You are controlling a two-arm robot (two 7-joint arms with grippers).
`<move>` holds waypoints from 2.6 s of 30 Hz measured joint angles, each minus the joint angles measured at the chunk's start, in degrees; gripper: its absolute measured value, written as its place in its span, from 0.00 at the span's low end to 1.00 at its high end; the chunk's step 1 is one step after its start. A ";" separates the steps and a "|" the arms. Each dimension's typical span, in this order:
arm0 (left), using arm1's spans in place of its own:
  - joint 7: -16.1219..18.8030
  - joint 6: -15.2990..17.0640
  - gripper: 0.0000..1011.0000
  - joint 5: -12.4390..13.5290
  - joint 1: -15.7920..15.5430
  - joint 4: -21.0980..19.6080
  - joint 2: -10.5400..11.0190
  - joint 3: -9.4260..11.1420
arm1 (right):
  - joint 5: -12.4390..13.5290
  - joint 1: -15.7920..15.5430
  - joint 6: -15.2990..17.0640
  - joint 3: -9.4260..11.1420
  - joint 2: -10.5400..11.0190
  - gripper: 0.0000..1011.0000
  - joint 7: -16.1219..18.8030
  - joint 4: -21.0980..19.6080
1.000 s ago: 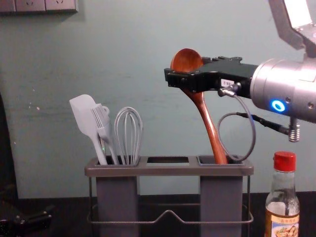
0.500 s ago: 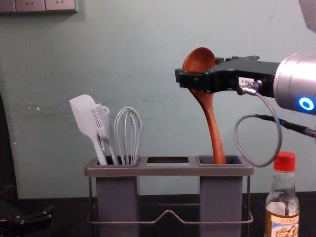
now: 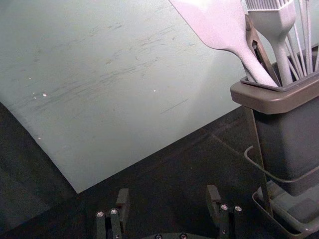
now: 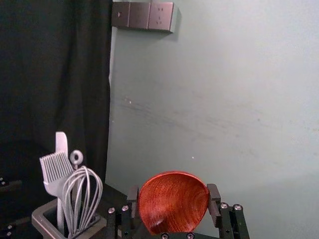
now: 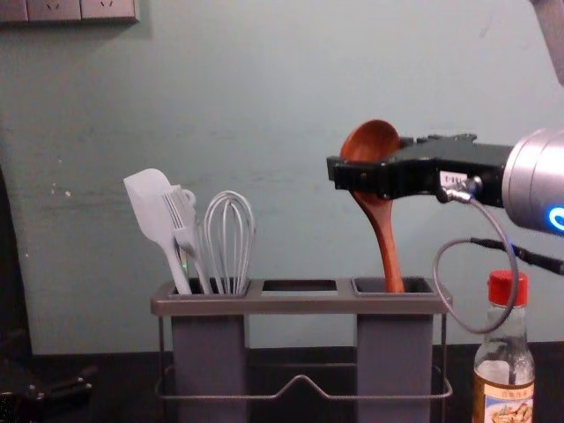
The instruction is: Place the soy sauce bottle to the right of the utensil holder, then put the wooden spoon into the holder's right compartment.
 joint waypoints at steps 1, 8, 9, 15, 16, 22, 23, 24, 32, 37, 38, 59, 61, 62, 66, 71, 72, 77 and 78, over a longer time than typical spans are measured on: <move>0.00 0.00 0.99 0.00 0.00 0.00 0.00 0.00 | 0.00 0.00 0.00 0.00 0.00 0.83 0.00 0.00; 0.00 0.00 0.99 0.00 0.00 0.00 0.00 0.00 | 0.13 -0.37 -0.55 -0.09 -0.55 0.83 -0.15 1.91; 0.00 0.00 0.99 0.00 0.00 0.00 0.00 0.00 | 0.13 -0.42 -0.57 -0.13 -0.67 0.83 -0.18 2.22; 0.00 0.00 0.99 0.00 0.00 0.00 0.00 0.00 | 0.60 -0.62 -0.30 -0.11 -1.02 0.83 -0.13 2.90; 0.00 0.00 0.99 0.00 0.00 0.00 0.00 0.00 | 0.61 -0.62 -0.29 -0.11 -1.02 0.83 -0.11 2.90; 0.00 0.00 0.99 0.00 0.00 0.00 0.00 0.00 | 0.57 -0.59 -0.35 -0.12 -0.99 0.83 -0.11 2.84; 0.00 0.00 0.99 0.00 0.00 0.00 0.00 0.00 | 0.56 -0.58 -0.35 -0.12 -0.99 0.83 -0.11 2.84; 0.00 0.00 0.99 0.00 0.00 0.00 0.00 0.00 | 0.55 -0.58 -0.36 -0.13 -0.98 0.83 -0.11 2.83; 0.00 0.00 0.99 0.00 0.00 0.00 0.00 0.00 | 0.45 -0.55 -0.41 -0.17 -0.95 0.99 -0.12 2.77; 0.00 0.00 0.99 0.00 0.00 0.00 0.00 0.00 | 0.41 -0.52 -0.44 -0.18 -0.93 0.99 -0.12 2.73; 0.00 0.00 0.99 0.00 0.00 0.00 0.00 0.00 | 0.40 -0.52 -0.44 -0.19 -0.93 0.99 -0.12 2.73; 0.00 0.00 0.99 0.00 0.00 0.00 0.00 0.00 | 1.63 -9.02 5.32 3.78 3.74 0.99 0.79 -15.34; 0.00 0.00 0.99 0.00 0.00 0.00 0.00 0.00 | 2.10 -10.60 5.83 4.27 4.15 0.99 0.79 -17.17; 0.00 0.00 0.99 0.00 0.00 0.00 0.00 0.00 | 2.24 -11.22 5.90 4.43 4.33 0.99 0.79 -17.83; 0.00 0.00 0.99 0.00 0.00 0.00 0.00 0.00 | 3.27 -15.23 6.06 5.79 5.00 0.99 0.44 -21.35; 0.00 0.00 0.99 0.00 0.00 0.00 0.00 0.00 | 4.02 -19.19 5.11 7.04 5.41 0.99 -0.17 -23.81; 0.00 0.00 0.99 0.00 0.00 0.00 0.00 0.00 | 4.25 -19.80 4.98 7.24 5.43 0.99 -0.22 -24.06; 0.00 0.00 0.99 0.00 0.00 0.00 0.00 0.00 | 5.36 -23.61 3.50 8.11 5.67 0.99 -0.54 -24.83; 0.00 0.00 0.99 0.00 0.00 0.00 0.00 0.00 | 6.17 -24.65 3.30 8.48 5.50 0.99 -0.59 -24.68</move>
